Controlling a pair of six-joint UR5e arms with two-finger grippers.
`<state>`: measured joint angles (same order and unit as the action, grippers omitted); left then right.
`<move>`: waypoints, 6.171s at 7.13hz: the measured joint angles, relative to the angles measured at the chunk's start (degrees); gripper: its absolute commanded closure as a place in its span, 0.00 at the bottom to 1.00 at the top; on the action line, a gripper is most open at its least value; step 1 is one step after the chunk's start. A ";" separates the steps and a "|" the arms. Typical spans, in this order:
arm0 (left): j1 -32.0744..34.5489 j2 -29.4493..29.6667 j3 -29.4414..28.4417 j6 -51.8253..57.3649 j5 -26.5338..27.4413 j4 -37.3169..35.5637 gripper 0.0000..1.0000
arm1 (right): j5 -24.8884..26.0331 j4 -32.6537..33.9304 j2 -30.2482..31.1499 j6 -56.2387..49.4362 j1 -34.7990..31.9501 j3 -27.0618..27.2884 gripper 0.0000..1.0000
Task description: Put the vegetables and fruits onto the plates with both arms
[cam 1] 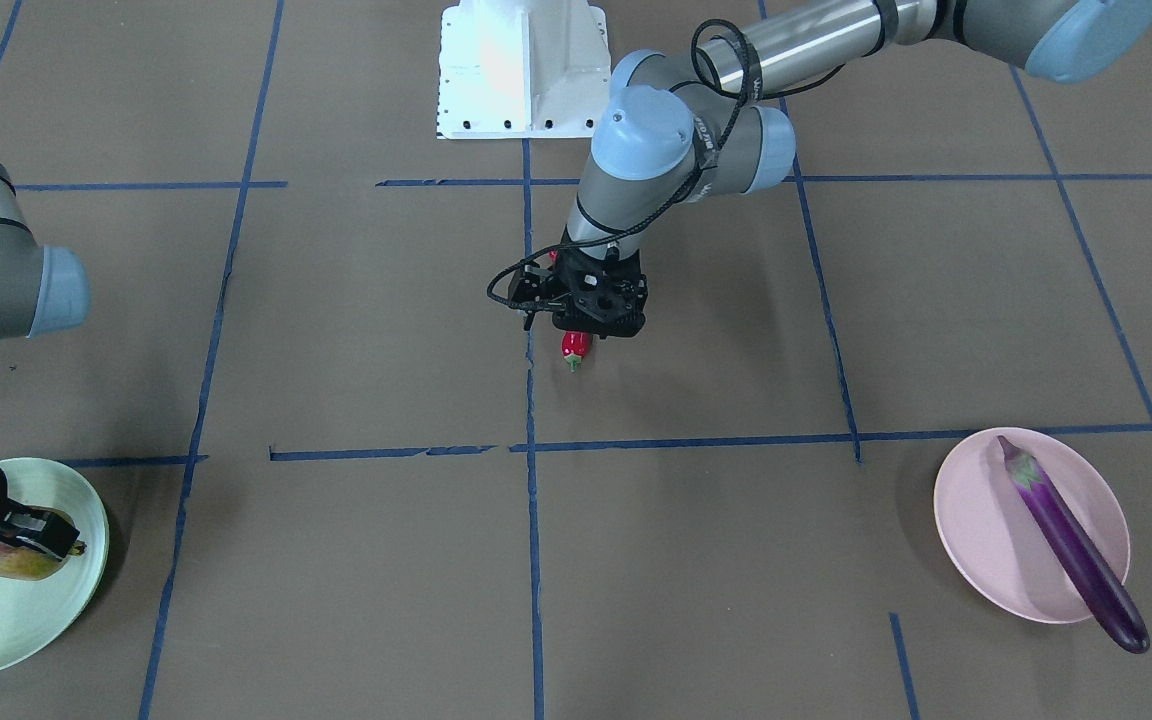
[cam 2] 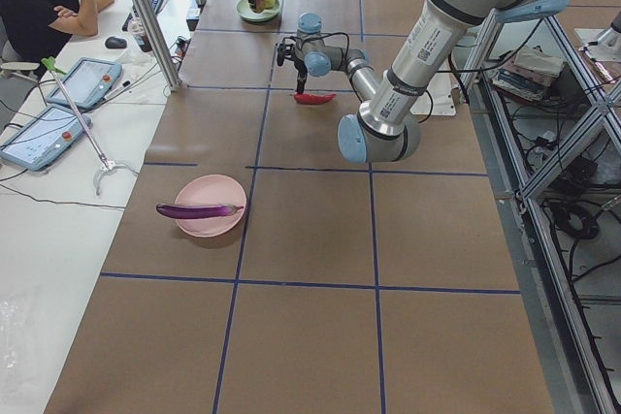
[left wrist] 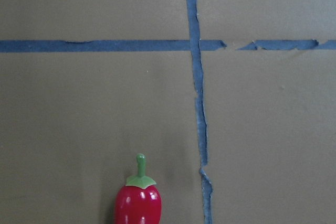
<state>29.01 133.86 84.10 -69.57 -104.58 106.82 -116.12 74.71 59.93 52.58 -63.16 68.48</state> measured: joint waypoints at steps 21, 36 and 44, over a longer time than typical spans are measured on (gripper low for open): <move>35.84 -6.06 -30.79 28.10 -15.20 13.80 0.00 | -16.40 0.55 17.51 -3.27 0.62 31.21 0.00; 63.21 -39.33 7.44 81.08 -31.94 -17.85 0.00 | -21.39 15.53 46.17 -53.10 -25.35 39.80 0.00; 60.30 -55.81 23.86 77.44 -30.74 -29.15 0.00 | -17.64 16.68 48.89 -54.99 -26.89 40.27 0.00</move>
<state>89.32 78.05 107.96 7.87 -135.31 77.68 -133.77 91.38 108.82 -2.41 -90.04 108.75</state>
